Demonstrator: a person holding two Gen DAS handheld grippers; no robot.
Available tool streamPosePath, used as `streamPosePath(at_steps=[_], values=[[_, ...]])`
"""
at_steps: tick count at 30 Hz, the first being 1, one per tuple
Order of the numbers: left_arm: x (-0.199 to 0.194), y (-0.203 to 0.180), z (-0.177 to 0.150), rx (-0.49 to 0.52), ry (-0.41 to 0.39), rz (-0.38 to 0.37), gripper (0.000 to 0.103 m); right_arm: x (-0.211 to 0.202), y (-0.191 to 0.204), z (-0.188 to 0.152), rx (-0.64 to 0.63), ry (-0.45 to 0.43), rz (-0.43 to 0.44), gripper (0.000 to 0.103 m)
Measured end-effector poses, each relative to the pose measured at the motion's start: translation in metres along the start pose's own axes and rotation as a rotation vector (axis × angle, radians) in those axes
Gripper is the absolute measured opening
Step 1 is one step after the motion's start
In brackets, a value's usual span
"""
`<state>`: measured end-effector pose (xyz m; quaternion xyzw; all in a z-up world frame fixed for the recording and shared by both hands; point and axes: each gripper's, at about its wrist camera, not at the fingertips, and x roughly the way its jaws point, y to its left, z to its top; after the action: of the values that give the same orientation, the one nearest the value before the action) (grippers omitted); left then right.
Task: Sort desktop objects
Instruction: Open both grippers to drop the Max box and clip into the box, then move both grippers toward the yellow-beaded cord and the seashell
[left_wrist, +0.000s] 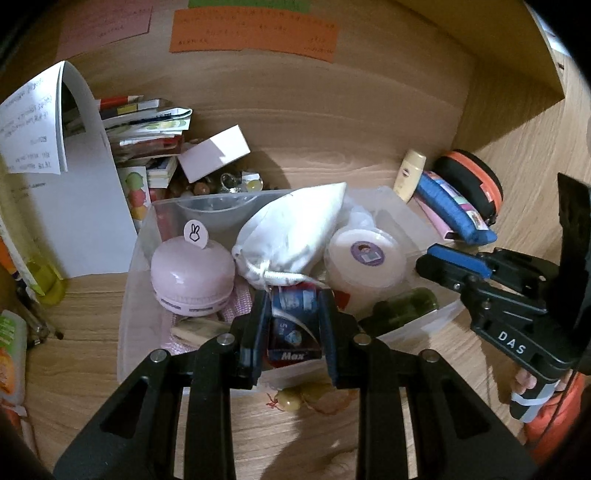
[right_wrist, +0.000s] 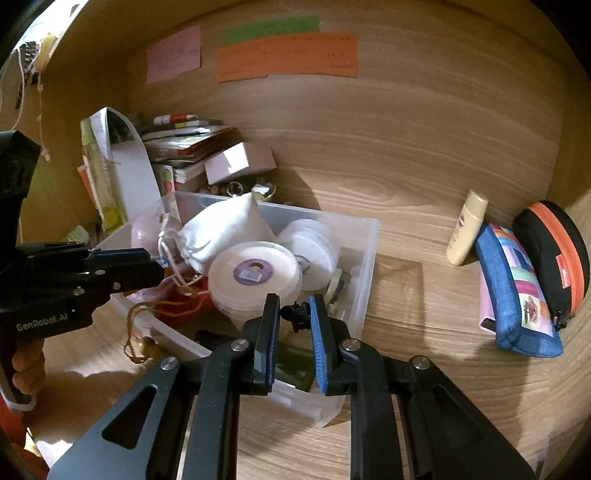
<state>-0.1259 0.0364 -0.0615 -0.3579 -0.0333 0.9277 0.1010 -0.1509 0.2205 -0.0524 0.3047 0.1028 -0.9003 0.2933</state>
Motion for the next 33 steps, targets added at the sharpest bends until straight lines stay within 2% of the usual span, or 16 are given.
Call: streamPosePath(at_steps=[4, 5, 7, 9, 12, 13, 15, 18, 21, 26, 33], values=[[0.003, -0.003, -0.003, 0.006, 0.018, -0.011, 0.027, 0.0, 0.002, 0.0, 0.005, 0.001, 0.002, 0.015], [0.002, -0.004, -0.003, 0.011, 0.013, -0.003, 0.029, 0.0, 0.003, 0.0, -0.001, -0.001, -0.008, 0.018], [-0.002, -0.006, -0.003, 0.02, 0.003, -0.006, 0.035, -0.002, 0.006, 0.0, -0.016, -0.008, -0.033, 0.029], [-0.009, -0.008, -0.002, 0.025, -0.018, -0.008, 0.041, -0.007, 0.008, 0.0, -0.021, -0.023, -0.057, 0.045], [-0.024, -0.008, -0.002, 0.016, -0.057, -0.02, 0.052, -0.02, 0.012, 0.001, -0.033, -0.057, -0.082, 0.051], [-0.027, -0.008, -0.001, 0.01, -0.063, -0.025, 0.058, -0.025, 0.014, 0.002, -0.036, -0.066, -0.091, 0.055], [-0.034, -0.009, -0.003, 0.007, -0.079, -0.021, 0.059, -0.034, 0.017, 0.002, -0.028, -0.071, -0.095, 0.073], [-0.043, -0.01, -0.007, 0.016, -0.099, 0.028, 0.063, -0.052, 0.025, 0.0, -0.023, -0.112, -0.081, 0.08], [-0.055, -0.007, -0.011, 0.007, -0.128, 0.066, 0.073, -0.066, 0.035, -0.004, -0.038, -0.137, -0.089, 0.082], [-0.072, 0.004, -0.025, -0.005, -0.153, 0.113, 0.087, -0.073, 0.05, -0.015, -0.027, -0.115, -0.064, 0.087], [-0.089, 0.039, -0.049, -0.062, -0.15, 0.147, 0.092, -0.062, 0.071, -0.038, 0.01, -0.039, -0.008, 0.087]])
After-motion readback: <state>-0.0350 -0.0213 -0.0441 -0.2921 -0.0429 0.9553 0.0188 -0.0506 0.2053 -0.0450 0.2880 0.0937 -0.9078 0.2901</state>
